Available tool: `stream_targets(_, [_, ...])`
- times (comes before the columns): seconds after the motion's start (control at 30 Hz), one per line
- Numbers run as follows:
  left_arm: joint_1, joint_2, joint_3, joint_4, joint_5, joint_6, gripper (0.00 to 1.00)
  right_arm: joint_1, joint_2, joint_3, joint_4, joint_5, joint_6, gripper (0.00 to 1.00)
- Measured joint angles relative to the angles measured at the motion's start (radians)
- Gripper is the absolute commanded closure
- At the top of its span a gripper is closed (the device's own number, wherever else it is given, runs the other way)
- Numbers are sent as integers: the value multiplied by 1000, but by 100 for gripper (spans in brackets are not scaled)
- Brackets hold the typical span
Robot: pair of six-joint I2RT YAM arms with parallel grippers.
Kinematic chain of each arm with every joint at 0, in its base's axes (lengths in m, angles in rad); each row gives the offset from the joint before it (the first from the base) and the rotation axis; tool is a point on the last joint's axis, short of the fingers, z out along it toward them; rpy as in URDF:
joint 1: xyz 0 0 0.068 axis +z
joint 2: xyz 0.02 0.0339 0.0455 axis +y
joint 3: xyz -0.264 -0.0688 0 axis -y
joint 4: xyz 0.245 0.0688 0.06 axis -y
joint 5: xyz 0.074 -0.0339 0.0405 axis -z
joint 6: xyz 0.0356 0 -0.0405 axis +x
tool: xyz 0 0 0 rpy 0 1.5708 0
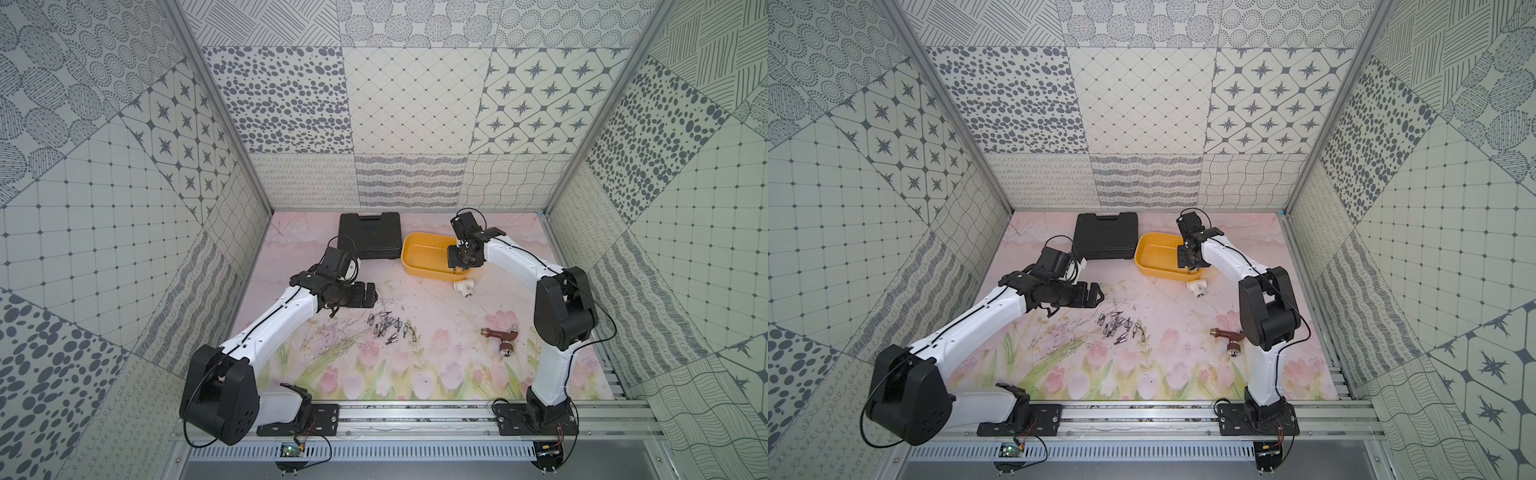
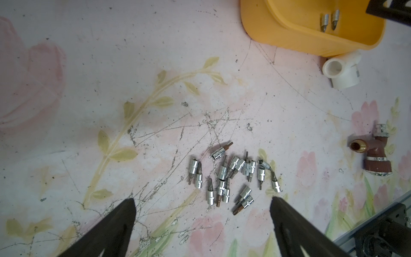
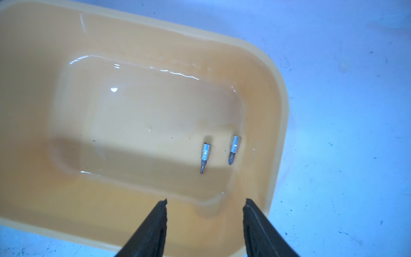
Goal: Put the bit on the desktop into the storage box
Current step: Place the screwdriver bit in the storage box, then pick up the screwdriver bit from the center of the board.
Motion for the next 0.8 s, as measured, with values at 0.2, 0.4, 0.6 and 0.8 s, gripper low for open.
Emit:
stream_targets(0.2, [0, 0, 0, 0, 0, 0, 1, 21, -116, -95, 17, 5, 7, 5])
stream_targets(0.4, [0, 0, 0, 0, 0, 0, 1, 41, -243, -207, 18, 14, 7, 3])
stream_targets(0.6, [0, 0, 0, 0, 0, 0, 1, 65, -387, -306, 15, 28, 25, 3])
stream_targets(0.8, [0, 0, 0, 0, 0, 0, 1, 78, -500, -414, -2, 21, 53, 3])
